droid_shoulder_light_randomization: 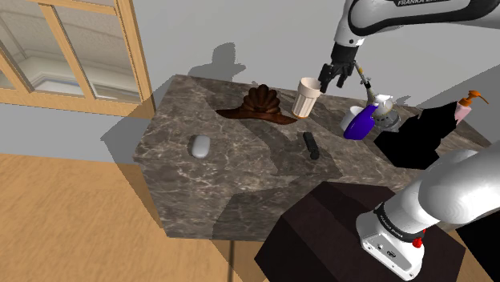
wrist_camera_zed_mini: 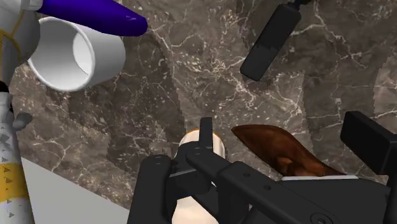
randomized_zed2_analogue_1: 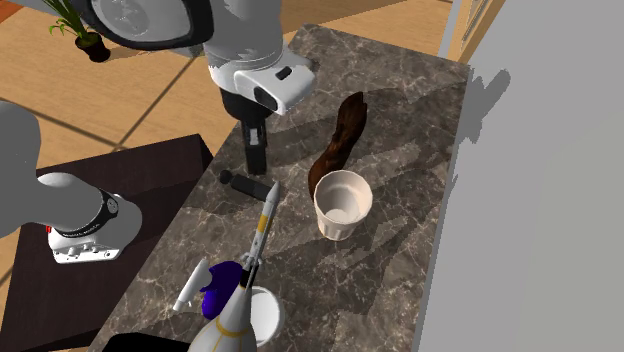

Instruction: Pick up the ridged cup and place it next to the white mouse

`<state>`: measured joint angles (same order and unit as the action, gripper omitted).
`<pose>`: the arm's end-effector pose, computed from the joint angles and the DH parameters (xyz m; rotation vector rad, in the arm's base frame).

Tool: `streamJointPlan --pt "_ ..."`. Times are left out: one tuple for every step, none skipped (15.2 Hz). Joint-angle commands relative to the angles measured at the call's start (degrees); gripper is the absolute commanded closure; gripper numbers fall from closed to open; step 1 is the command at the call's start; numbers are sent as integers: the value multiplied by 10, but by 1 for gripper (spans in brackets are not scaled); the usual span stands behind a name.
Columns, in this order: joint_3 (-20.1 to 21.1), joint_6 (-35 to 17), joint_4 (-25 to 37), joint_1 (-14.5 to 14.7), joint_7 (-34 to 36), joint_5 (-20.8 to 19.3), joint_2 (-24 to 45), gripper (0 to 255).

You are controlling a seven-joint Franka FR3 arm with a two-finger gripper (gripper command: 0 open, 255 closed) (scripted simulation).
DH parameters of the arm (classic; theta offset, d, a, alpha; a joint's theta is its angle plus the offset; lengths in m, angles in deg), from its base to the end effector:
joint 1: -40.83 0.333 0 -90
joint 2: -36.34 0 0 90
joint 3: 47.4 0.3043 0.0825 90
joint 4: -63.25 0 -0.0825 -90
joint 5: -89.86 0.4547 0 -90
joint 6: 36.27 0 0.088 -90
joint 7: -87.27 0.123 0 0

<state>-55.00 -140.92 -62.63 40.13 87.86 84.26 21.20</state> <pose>0.5224 -0.0868 0.4316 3.0799 -0.1833 -0.1721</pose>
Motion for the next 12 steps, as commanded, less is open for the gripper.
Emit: streamJointPlan --pt "-5 -22 23 -1 -9 2 40 0" --pt "-8 -31 38 -1 -15 3 61 0" --pt "-10 -38 53 -2 -20 5 83 0" --pt "-13 -45 70 -3 -25 8 104 0" --pt "-15 -52 87 -4 -30 10 125 0" --pt "-16 -57 105 -5 -36 13 147 0" --pt "-18 -62 123 -6 -41 16 168 0" --pt "-19 -66 143 -8 -46 19 190 0" --pt "-20 -70 163 -10 -52 22 212 0" --pt "-21 -72 184 -11 -57 26 234 0" --pt "-22 -74 206 -14 -62 30 256 0" --pt "-22 -74 209 -14 -62 30 259 0"
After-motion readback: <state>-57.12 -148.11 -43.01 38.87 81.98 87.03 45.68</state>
